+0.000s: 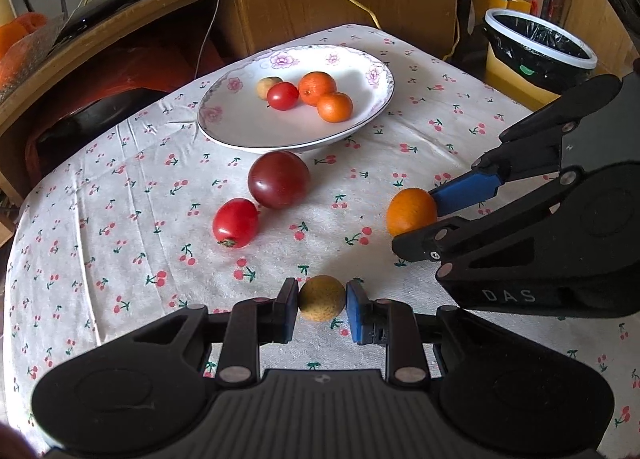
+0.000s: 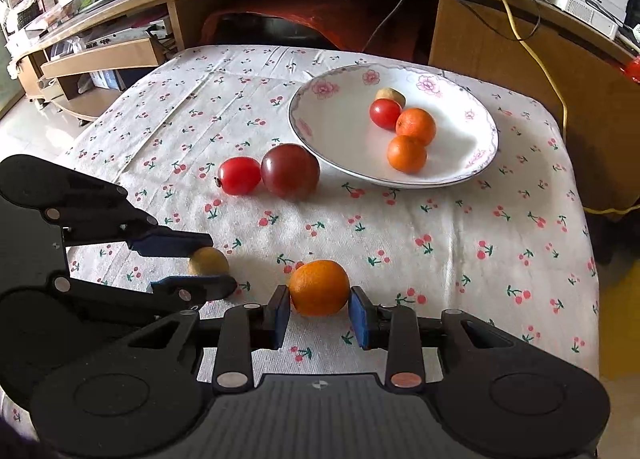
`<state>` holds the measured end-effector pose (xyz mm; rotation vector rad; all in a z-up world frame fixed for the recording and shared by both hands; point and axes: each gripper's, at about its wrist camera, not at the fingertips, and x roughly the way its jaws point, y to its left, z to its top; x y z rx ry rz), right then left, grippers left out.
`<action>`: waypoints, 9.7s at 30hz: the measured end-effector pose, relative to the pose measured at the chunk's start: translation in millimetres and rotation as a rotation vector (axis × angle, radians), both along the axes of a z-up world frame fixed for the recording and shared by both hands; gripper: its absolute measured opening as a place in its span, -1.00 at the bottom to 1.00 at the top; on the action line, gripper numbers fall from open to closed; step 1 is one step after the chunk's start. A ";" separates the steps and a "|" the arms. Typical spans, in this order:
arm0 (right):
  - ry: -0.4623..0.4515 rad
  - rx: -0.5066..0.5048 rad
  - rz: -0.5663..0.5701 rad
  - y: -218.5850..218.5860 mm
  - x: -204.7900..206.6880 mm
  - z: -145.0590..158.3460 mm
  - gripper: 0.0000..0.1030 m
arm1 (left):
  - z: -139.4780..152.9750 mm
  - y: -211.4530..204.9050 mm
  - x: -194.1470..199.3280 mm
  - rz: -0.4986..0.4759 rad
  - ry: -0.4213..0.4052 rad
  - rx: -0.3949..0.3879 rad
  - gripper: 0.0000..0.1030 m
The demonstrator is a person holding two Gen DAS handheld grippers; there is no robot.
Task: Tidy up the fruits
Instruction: 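Carry the orange toward the white bowl while the left tool carries the potato, then lower the orange into the bowl and open the right tool, then lower the small potato into the bowl and open the left tool, then move the right tool to the large dark red tomato while the left tool approaches the red tomato, then close the right tool on the dark red tomato while the left tool closes on the red tomato, then carry the dark red tomato over the bowl while the left tool carries the red tomato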
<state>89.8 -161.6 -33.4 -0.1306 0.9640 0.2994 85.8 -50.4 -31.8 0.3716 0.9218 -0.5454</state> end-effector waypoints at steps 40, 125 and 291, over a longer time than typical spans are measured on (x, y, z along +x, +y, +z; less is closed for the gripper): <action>-0.071 0.034 -0.056 -13.8 21.6 22.0 -0.47 | 28.1 0.7 25.6 0.056 -0.093 -0.068 -0.34; -0.155 -0.035 -0.131 -26.3 93.8 10.1 -0.30 | 10.4 -27.1 96.7 0.099 -0.174 -0.059 -0.34; -0.061 0.002 -0.015 -6.7 37.0 7.2 -0.34 | -9.0 21.2 56.4 0.094 -0.057 -0.067 -0.30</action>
